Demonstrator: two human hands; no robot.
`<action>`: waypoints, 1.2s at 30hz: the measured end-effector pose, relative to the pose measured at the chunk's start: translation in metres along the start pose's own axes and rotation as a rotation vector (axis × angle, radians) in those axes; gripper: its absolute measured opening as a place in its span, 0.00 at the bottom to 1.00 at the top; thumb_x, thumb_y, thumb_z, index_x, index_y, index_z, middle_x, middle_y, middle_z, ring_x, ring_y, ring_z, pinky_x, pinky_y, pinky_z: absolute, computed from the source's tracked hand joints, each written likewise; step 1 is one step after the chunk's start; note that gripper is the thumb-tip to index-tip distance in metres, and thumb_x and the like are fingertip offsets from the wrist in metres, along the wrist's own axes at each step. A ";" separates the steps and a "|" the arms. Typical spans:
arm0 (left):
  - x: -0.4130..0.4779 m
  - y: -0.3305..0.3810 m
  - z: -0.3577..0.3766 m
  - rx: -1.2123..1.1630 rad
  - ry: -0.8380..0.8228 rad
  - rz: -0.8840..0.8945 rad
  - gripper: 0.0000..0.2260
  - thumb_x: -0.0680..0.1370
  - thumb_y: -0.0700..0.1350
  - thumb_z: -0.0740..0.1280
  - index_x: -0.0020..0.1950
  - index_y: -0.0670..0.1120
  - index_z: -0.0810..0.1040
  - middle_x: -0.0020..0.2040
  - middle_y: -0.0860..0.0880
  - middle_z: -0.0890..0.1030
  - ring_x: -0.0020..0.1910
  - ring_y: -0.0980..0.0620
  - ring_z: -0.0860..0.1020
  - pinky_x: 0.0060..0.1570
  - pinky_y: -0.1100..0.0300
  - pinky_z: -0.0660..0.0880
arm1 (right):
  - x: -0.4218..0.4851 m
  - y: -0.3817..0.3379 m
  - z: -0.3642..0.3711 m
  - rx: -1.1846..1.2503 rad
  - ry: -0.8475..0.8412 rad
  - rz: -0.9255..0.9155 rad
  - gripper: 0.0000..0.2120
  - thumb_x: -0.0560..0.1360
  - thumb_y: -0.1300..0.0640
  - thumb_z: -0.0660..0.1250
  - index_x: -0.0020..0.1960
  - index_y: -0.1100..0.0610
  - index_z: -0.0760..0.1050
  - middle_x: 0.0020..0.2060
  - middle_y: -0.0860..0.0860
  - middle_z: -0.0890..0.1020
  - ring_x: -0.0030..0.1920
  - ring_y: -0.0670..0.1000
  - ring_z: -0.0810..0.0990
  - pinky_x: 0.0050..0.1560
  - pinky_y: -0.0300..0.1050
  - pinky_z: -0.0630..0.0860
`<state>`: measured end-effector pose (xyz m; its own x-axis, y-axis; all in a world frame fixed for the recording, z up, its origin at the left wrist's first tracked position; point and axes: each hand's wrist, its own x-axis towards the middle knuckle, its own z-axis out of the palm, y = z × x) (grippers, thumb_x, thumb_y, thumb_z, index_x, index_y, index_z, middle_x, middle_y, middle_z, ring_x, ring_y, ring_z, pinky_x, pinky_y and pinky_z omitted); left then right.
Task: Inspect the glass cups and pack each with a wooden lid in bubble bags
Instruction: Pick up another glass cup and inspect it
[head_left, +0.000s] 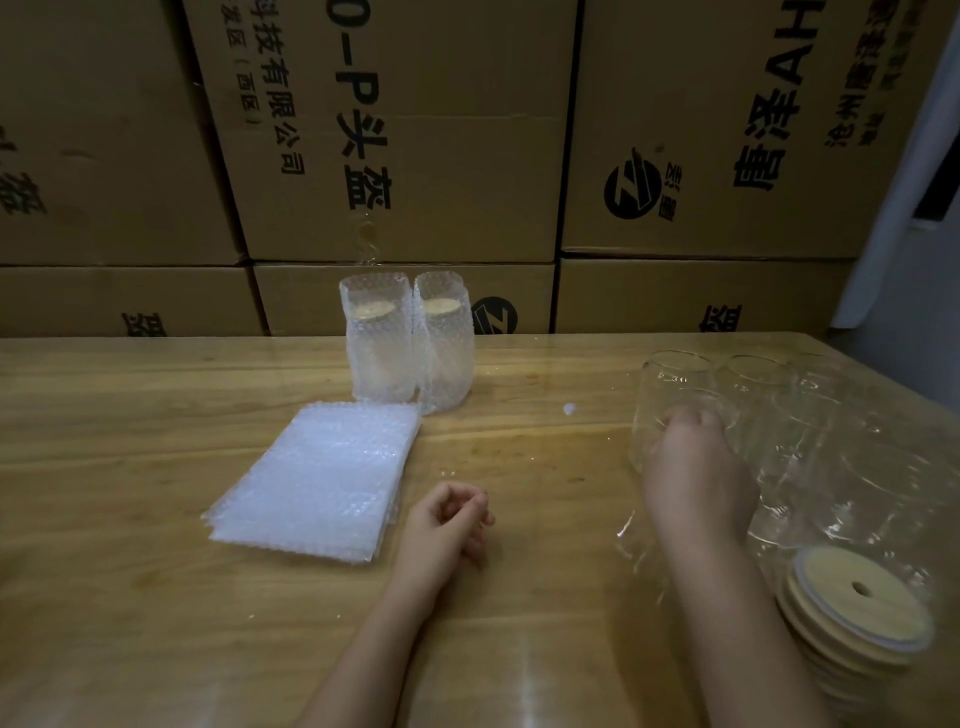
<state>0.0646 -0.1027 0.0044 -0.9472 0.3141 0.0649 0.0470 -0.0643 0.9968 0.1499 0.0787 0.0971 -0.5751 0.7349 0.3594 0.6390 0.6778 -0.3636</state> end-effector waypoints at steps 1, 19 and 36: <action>0.000 -0.001 0.000 -0.022 -0.001 -0.009 0.04 0.79 0.37 0.65 0.47 0.37 0.78 0.36 0.45 0.81 0.30 0.53 0.78 0.30 0.61 0.76 | -0.002 0.000 -0.002 0.034 0.010 -0.013 0.13 0.78 0.66 0.59 0.61 0.58 0.71 0.61 0.56 0.72 0.51 0.64 0.79 0.40 0.47 0.68; 0.012 0.000 -0.007 -0.517 -0.097 -0.275 0.29 0.69 0.65 0.62 0.65 0.52 0.70 0.54 0.43 0.83 0.49 0.40 0.83 0.29 0.59 0.78 | -0.039 -0.010 0.076 1.486 -0.344 -0.012 0.10 0.77 0.69 0.61 0.45 0.56 0.75 0.34 0.48 0.76 0.31 0.45 0.73 0.36 0.37 0.72; 0.011 -0.003 -0.002 -0.262 0.135 0.124 0.19 0.71 0.56 0.66 0.59 0.59 0.67 0.61 0.43 0.74 0.45 0.46 0.84 0.37 0.58 0.80 | -0.043 -0.009 0.117 1.420 -0.392 -0.107 0.17 0.79 0.65 0.61 0.66 0.52 0.69 0.58 0.41 0.75 0.57 0.32 0.75 0.56 0.26 0.70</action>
<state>0.0537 -0.1011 0.0016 -0.9736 0.1616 0.1611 0.0980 -0.3415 0.9348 0.1090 0.0437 -0.0156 -0.8324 0.4828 0.2720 -0.3053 0.0101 -0.9522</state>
